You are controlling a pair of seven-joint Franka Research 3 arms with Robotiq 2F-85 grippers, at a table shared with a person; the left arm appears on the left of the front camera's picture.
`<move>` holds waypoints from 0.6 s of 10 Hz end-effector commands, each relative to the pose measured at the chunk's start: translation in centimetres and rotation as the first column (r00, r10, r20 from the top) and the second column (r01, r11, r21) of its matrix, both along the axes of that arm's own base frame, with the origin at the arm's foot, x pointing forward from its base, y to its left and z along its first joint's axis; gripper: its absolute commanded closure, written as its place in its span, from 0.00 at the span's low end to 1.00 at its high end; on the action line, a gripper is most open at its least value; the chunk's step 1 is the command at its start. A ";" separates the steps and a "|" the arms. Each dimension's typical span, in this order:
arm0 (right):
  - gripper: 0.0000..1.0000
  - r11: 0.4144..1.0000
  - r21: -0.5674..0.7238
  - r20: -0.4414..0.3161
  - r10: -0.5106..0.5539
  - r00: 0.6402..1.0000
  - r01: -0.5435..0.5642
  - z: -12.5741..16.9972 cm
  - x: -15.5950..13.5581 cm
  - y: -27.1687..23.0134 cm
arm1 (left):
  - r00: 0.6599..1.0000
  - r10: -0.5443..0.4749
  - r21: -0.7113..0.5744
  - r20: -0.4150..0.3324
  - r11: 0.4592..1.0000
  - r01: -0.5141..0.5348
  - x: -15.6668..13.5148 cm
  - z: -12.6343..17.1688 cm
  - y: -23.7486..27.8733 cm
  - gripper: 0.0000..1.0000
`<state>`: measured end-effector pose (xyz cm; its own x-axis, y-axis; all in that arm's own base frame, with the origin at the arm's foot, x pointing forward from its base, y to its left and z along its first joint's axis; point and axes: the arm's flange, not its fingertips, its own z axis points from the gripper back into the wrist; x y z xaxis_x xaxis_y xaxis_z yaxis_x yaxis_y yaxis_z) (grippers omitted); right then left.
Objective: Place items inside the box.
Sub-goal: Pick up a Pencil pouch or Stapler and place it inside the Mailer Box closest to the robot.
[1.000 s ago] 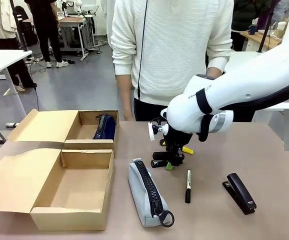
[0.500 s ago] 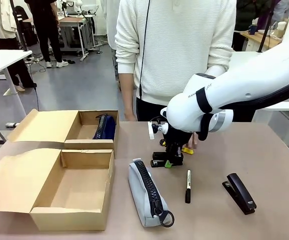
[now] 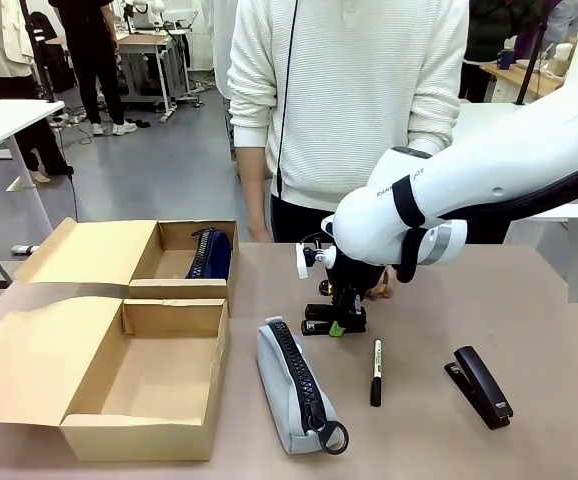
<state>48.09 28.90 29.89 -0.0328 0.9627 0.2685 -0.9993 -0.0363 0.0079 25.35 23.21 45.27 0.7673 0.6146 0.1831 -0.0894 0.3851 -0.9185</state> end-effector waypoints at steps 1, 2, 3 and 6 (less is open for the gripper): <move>0.78 0.999 -0.034 0.008 -0.014 1.000 0.014 -0.1 -0.7 0.0 | 1.000 -0.002 -0.007 0.029 1.000 0.002 0.0 0.0 0.0 0.00; 0.78 0.999 -0.030 0.013 -0.012 1.000 0.012 0.0 -0.7 0.0 | 1.000 -0.002 -0.007 0.029 1.000 0.002 0.0 0.0 0.0 0.00; 0.78 1.000 -0.025 0.020 -0.014 1.000 0.015 0.0 -0.7 0.1 | 1.000 -0.002 -0.007 0.029 1.000 0.002 0.0 0.0 0.0 0.00; 0.78 0.999 -0.028 0.020 -0.015 1.000 0.015 -0.1 -0.8 -0.1 | 1.000 -0.002 -0.007 0.029 1.000 0.002 0.0 0.0 0.0 0.00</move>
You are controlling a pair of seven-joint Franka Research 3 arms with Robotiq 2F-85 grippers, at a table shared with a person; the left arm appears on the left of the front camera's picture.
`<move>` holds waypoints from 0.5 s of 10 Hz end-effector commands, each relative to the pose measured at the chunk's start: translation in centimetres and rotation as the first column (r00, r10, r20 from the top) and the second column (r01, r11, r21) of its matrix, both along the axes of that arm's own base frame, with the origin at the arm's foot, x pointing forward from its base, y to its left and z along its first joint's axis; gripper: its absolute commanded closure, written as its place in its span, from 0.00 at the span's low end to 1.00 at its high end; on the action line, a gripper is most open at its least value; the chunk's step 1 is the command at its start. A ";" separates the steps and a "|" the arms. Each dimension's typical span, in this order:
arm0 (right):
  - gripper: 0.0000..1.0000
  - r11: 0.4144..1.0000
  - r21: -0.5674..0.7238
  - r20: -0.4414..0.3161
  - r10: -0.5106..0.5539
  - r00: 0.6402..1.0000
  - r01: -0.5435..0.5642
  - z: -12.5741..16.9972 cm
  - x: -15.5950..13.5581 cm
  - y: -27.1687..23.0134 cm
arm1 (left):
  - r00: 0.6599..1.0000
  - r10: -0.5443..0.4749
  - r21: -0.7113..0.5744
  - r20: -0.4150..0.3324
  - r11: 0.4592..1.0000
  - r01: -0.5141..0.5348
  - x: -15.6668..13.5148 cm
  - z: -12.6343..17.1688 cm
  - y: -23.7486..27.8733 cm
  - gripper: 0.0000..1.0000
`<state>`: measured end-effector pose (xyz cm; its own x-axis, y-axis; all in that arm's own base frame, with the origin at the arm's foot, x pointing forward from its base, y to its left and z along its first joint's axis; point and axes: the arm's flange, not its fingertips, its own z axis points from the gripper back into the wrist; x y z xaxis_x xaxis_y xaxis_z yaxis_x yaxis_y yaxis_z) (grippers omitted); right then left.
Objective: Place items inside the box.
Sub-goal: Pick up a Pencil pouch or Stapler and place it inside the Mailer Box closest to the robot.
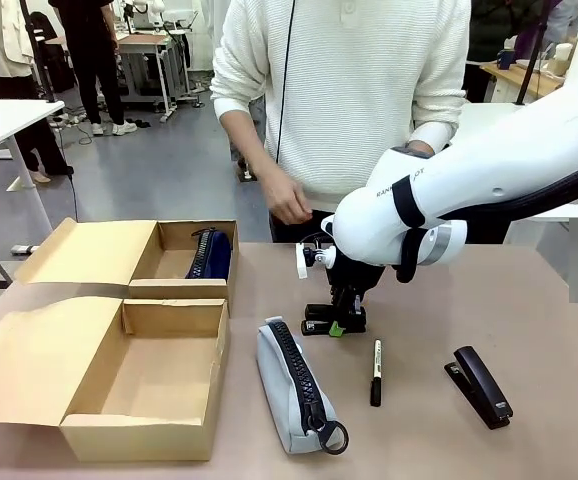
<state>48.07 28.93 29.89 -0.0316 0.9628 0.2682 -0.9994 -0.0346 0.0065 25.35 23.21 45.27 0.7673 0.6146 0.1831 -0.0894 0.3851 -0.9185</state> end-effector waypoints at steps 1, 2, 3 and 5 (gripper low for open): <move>0.78 1.000 -0.027 0.021 -0.013 1.000 0.013 -0.1 -0.7 -0.1 | 1.000 -0.002 -0.007 0.029 1.000 0.002 0.0 0.0 0.0 0.00; 0.78 1.000 -0.024 0.025 -0.015 1.000 0.015 0.0 -0.6 -0.1 | 1.000 -0.002 -0.007 0.029 1.000 0.002 0.0 0.0 0.0 0.00; 0.78 1.000 -0.022 0.026 -0.016 1.000 0.017 -0.1 -0.6 -0.1 | 1.000 -0.002 -0.007 0.029 1.000 0.002 0.0 0.0 0.0 0.00; 0.78 1.000 -0.017 0.030 -0.019 0.999 0.019 -0.1 -0.6 -0.2 | 1.000 -0.002 -0.007 0.029 1.000 0.002 0.0 0.0 0.0 0.00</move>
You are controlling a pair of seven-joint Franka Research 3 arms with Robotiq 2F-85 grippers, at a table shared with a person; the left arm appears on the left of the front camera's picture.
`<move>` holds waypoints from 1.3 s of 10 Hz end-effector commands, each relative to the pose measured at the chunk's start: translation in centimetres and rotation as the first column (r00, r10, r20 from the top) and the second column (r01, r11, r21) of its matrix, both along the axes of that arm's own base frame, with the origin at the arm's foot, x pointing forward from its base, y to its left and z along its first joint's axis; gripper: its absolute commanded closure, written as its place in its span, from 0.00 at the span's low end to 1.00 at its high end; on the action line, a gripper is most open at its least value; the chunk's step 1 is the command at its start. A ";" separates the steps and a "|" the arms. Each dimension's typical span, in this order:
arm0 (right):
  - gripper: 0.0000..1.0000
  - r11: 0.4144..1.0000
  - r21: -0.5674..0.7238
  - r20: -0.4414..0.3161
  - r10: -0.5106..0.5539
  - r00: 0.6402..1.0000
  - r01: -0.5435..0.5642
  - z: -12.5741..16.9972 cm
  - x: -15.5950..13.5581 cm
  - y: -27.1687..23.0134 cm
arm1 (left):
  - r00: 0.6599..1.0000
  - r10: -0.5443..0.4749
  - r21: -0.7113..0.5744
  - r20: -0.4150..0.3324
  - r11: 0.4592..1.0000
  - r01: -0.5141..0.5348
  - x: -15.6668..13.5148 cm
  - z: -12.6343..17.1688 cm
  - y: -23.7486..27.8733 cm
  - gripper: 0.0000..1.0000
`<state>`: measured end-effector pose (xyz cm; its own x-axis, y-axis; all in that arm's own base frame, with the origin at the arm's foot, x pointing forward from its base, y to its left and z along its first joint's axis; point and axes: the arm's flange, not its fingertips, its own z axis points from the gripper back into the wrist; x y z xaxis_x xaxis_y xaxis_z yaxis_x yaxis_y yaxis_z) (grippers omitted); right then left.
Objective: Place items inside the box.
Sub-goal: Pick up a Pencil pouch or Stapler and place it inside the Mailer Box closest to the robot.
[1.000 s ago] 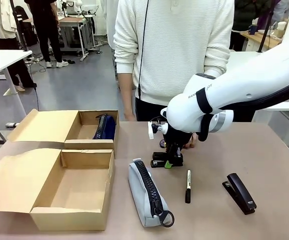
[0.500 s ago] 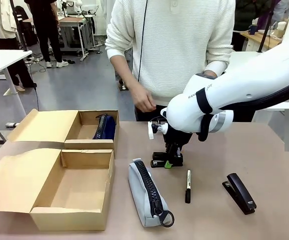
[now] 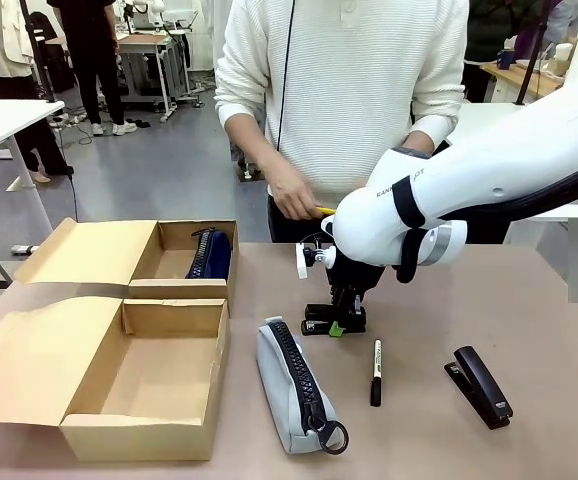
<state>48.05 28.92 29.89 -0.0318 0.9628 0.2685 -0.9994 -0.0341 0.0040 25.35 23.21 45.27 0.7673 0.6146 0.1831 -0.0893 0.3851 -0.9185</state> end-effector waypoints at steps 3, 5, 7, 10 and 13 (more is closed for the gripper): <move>0.78 0.999 -0.014 0.032 -0.028 0.999 0.029 0.0 -0.6 -0.4 | 1.000 -0.002 -0.007 0.029 1.000 0.002 0.0 0.0 0.0 0.00; 0.78 0.995 0.019 0.064 -0.094 0.993 0.093 1.7 -1.1 -1.4 | 1.000 -0.002 -0.007 0.029 1.000 0.002 0.0 0.0 0.0 0.00; 0.78 0.974 0.109 0.127 -0.214 0.969 0.201 7.0 -3.5 -3.8 | 1.000 -0.002 -0.007 0.029 1.000 0.002 0.0 0.0 0.0 0.00; 0.78 0.939 0.201 -0.038 -0.279 0.960 0.280 11.8 -10.5 -3.8 | 1.000 -0.002 -0.007 0.029 1.000 0.002 0.0 0.0 0.0 0.00; 0.78 0.926 0.304 0.080 -0.257 0.963 0.221 14.1 -20.0 0.0 | 1.000 -0.002 -0.007 0.029 1.000 0.002 0.0 0.0 0.0 0.00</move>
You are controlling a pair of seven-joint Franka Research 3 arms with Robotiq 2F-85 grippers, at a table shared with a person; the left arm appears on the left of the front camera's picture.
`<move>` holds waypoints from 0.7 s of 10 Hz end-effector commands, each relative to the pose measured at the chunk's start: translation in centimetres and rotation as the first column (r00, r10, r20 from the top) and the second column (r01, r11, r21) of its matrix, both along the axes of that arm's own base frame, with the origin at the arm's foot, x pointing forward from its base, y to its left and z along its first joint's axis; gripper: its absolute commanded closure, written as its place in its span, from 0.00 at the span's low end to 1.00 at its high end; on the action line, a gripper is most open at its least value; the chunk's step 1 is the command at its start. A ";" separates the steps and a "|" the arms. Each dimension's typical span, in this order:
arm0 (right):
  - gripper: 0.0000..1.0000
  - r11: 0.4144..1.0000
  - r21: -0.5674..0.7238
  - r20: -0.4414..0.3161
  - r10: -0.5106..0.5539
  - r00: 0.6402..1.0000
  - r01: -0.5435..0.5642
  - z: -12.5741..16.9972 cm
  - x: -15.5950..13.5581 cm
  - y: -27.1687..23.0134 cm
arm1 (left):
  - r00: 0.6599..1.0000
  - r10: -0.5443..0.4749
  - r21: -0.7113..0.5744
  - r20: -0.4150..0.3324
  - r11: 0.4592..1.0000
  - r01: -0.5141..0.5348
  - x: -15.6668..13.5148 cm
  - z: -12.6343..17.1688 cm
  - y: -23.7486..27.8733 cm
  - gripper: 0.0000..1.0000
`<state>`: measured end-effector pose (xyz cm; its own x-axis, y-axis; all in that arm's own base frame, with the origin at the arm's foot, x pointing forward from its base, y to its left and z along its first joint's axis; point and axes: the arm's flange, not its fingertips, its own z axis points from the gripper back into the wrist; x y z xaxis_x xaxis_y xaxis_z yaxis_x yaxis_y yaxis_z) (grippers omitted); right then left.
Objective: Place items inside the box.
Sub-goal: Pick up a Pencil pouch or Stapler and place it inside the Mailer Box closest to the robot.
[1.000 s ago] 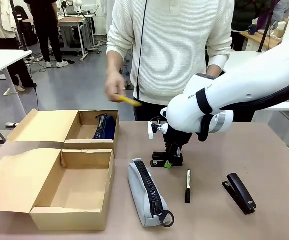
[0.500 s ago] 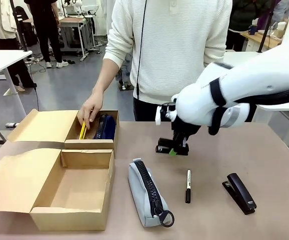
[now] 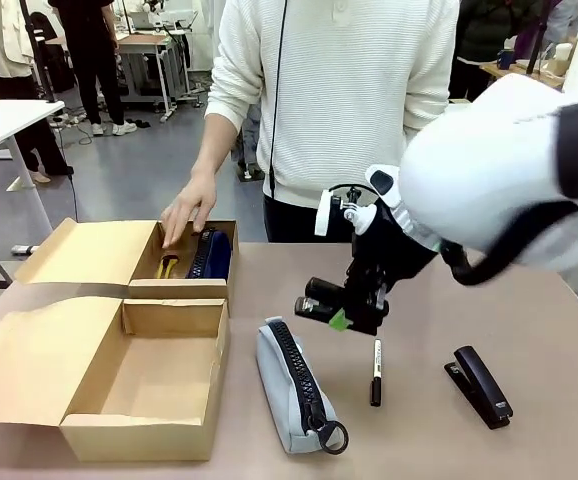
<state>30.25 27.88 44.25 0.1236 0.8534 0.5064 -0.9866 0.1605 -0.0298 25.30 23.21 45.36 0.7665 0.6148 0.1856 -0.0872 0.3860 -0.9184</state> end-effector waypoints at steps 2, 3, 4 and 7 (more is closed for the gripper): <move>0.78 1.000 0.000 0.000 0.000 1.000 0.000 0.0 0.0 0.0 | 1.000 -0.002 -0.008 0.026 1.000 0.002 0.1 -0.1 0.0 0.00; 0.78 1.000 0.000 0.000 0.000 1.000 0.000 0.0 0.0 0.0 | 1.000 -0.002 -0.008 0.026 1.000 0.002 0.1 -0.1 0.0 0.00; 0.78 1.000 0.000 0.000 0.000 1.000 0.000 0.0 0.0 0.0 | 1.000 -0.002 -0.008 0.026 1.000 0.002 0.1 -0.1 0.0 0.00; 0.63 0.942 0.173 -0.157 -0.260 0.953 0.286 0.1 -4.1 9.6 | 1.000 -0.002 -0.008 0.026 1.000 0.002 0.1 -0.1 0.0 0.00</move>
<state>27.20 32.31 44.41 0.2469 0.7849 0.5683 -0.9631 0.2635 0.0545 25.30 23.21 45.33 0.7667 0.6149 0.1846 -0.0880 0.3855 -0.9185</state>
